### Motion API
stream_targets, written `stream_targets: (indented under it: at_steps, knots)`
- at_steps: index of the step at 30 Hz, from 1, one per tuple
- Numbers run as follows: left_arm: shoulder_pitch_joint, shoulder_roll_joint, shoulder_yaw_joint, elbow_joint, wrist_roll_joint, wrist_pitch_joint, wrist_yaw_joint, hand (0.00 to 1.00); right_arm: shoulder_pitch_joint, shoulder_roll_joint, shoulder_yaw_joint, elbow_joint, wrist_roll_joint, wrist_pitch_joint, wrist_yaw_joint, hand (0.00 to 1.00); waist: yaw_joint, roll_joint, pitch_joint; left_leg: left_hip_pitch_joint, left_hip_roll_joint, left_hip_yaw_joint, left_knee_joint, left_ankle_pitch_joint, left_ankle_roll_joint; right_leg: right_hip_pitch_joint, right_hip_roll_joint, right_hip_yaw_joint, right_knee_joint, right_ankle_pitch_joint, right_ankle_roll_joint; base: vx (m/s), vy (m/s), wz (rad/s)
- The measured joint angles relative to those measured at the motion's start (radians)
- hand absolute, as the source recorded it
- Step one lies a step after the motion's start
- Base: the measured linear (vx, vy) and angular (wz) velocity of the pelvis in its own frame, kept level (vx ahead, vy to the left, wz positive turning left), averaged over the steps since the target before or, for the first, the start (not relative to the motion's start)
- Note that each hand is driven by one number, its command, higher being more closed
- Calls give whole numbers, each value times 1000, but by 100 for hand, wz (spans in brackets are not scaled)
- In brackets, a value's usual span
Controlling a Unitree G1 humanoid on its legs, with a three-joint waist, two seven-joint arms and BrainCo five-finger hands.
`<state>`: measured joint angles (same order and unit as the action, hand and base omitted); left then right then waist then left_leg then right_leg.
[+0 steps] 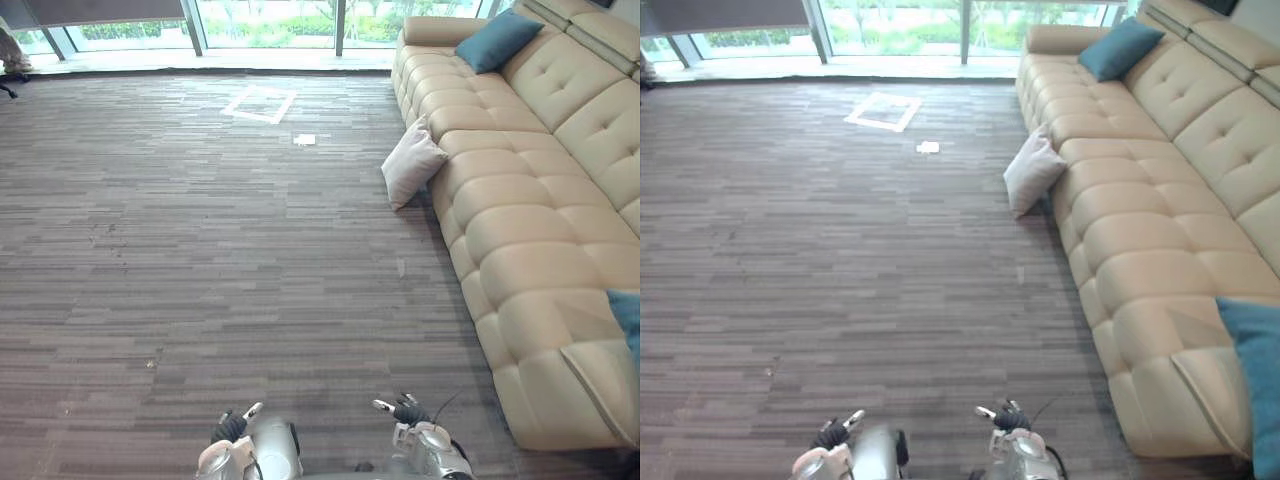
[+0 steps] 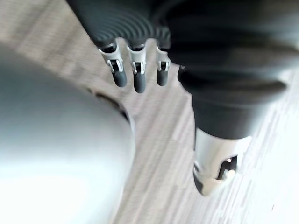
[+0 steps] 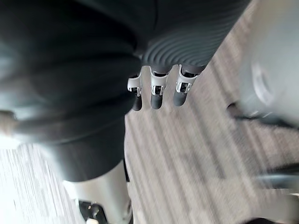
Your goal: Pick up cushions and gather them together orderly.
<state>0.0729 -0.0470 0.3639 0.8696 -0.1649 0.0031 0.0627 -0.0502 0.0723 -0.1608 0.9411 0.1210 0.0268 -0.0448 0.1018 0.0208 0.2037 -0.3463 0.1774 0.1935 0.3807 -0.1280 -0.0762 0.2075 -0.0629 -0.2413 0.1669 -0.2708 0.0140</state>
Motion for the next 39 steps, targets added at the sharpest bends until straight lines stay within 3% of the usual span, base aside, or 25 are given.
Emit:
stream_targets:
  at_steps: [1, 3, 4, 5, 7, 8, 9, 11, 13, 15, 18, 20, 21, 22, 24, 25, 26, 28, 30, 32, 33, 34, 35, 36, 39]
  knots:
    - [4, 3, 3, 0, -8, -1, 1, 0, 3, -1, 12, 18, 0, 0, -1, 0, 15, -13, -22, 5, -26, -4, 2, 115, 23, 26, -23, 44, -18, -11, 21, 531, 250, -82]
    - [-2, 25, -1, 3, -13, -1, 1, 0, 8, 0, 24, 16, -1, 4, 1, 0, 6, -48, -42, -7, -52, 25, 80, 30, 77, 17, -72, 66, 29, 12, 16, 815, 373, -39]
    - [-3, 42, -2, 10, -16, 4, 2, 0, 25, 0, 21, 16, -2, 3, -4, 0, 12, -76, -57, 17, -73, 56, 131, -35, 112, -32, -124, 102, 182, 44, 62, 871, 409, -27]
    - [-5, 48, -8, 14, -17, 5, 3, 0, 26, 0, 21, 15, -2, 3, -4, 0, 11, -83, -59, 35, -84, 63, 134, -49, 123, -56, -141, 113, 256, 62, 73, 516, 259, -28]
    - [-20, 63, -42, 49, -20, 7, 7, 0, 26, -6, 15, 14, -2, -1, -6, 0, 4, -77, -50, 124, -104, 76, 117, -91, 140, -186, -181, 151, 582, 169, 79, 503, 229, -7]
    - [-24, 64, -48, 55, -19, 9, 9, 0, 26, -6, 17, 15, -2, -1, -5, 0, 1, -74, -45, 144, -107, 75, 112, -98, 143, -209, -183, 153, 649, 173, 79, 594, 236, -4]
    - [-29, 62, -71, 68, -20, 12, 21, 0, 37, -8, 22, 14, -3, 0, 2, 0, -11, -59, -29, 272, -118, 75, 60, -122, 158, -311, -176, 154, 891, 154, 77, 453, 152, 0]
    - [-24, 50, -71, 71, -20, 12, 22, 0, 53, -6, 24, -16, -4, 0, 3, 0, -25, -34, -33, 384, -121, 77, -38, -158, 139, -410, -161, 96, 928, 125, 64, 413, 87, -13]
    - [-27, 58, -68, 82, -20, 13, 25, 0, 50, -3, 13, -52, -4, -12, 7, 0, -37, -49, -24, 476, -136, 94, -94, -195, 120, -530, -163, 5, 830, 88, 47, 460, 24, -21]
    - [-29, 60, -68, 99, -18, 13, 27, 0, 51, -4, -17, -70, -5, -25, 7, 0, -54, -49, -23, 540, -138, 98, -125, -226, 107, -565, -157, -120, 594, 91, 29, 406, -24, -2]
    - [-48, 49, -69, 114, -9, 13, 25, 0, 52, -7, -41, -69, -5, -31, 7, 0, -64, -48, -23, 644, -143, 76, -195, -265, 71, -580, -87, -141, 230, 174, 26, 513, -76, 27]
    - [-39, 39, -66, 115, 16, 13, 24, 0, 48, -4, -31, -70, -8, -30, 6, 0, -80, -49, -29, 702, -139, 18, -185, -279, 64, -576, -58, -76, 273, 237, -71, 672, -161, 63]
    - [-40, 30, -65, 119, 18, 13, 22, 0, 47, -9, -31, -59, -14, -29, 4, 0, -85, -31, -36, 668, -115, -17, -66, -279, 63, -570, -51, -76, 324, 231, -96, 831, -245, 45]
    - [-44, 7, -51, 109, 18, 13, 21, 0, 44, -24, -29, -59, -14, -19, 4, 0, -84, 9, -46, 549, -57, -55, 221, -234, 3, -538, -21, -92, 332, 178, -101, 824, -236, 23]
    - [-33, -19, -14, 97, 17, 14, 22, 0, 32, -39, -19, -59, -14, -12, 2, 0, -72, 66, -42, 391, 6, -102, 569, -60, -76, -479, 25, -94, 317, 130, -120, 614, -103, -43]
    - [-32, -19, -6, 96, 18, 15, 21, 0, 19, -36, -13, -38, -11, -6, -3, 0, -64, 85, -27, 317, 57, -77, 715, -69, -73, -409, 64, -67, 290, 101, -124, 685, -19, -67]
    - [-34, -16, -5, 90, 18, 15, 21, 0, 6, -30, -11, -25, -11, -4, -4, 0, -62, 82, -19, 291, 73, -60, 747, -84, -62, -364, 70, -58, 270, 91, -123, 783, -21, -45]
    - [-27, 4, -5, 50, 16, 11, 22, 0, 15, -6, 1, -3, -4, 6, -13, 0, -45, 28, -7, 185, 96, 35, 700, -131, -16, -212, 63, -24, 148, 77, -108, 635, -10, -26]
    - [-18, 0, -4, 30, 15, 9, 22, 0, 15, 1, 7, -4, -2, 6, -15, 0, -37, 11, -18, 110, 106, 104, 554, -152, 12, -143, 56, 0, 70, 84, -93, 497, 52, -37]
    - [-15, -3, 9, 25, 15, 9, 22, 0, 5, 1, 1, -5, -2, 7, -19, 0, -30, 12, -17, 56, 90, 126, 279, -146, 20, -66, 45, 29, 1, 81, -64, 635, 182, -40]
    - [-12, -3, 12, 25, 15, 8, 23, 0, 3, 1, -1, -5, -3, 6, -19, 0, -21, 9, -19, 51, 64, 107, 116, -102, 9, -41, 30, 47, -18, 69, -42, 436, 213, -46]
    - [-6, -3, 14, 26, 13, 9, 24, 0, 4, 0, -1, -3, -3, 4, -19, 0, -14, 8, -22, 49, 38, 65, -3, -10, -4, -22, 20, 65, -34, 52, -12, 634, 370, -70]
    - [2, 5, 14, 26, 8, 5, 26, 0, 7, -1, 14, 14, -4, 4, -19, 0, -3, -10, -43, 60, -14, 41, -15, 71, 33, -7, -15, 96, -42, 35, 14, 536, 318, -50]
    - [1, 13, 13, 26, 10, 5, 26, 0, 7, -1, 21, 19, -4, 7, -15, 0, -3, -25, -52, 59, -29, 53, -12, 52, 34, 1, -32, 96, -42, 37, 13, 669, 369, -27]
    - [-13, 35, -7, 37, 13, 6, 27, 0, 32, -1, 15, 17, -5, 10, -18, 0, -4, -54, -63, 94, -67, 83, 54, -24, 99, -42, -98, 110, 132, 73, 56, 524, 280, -5]
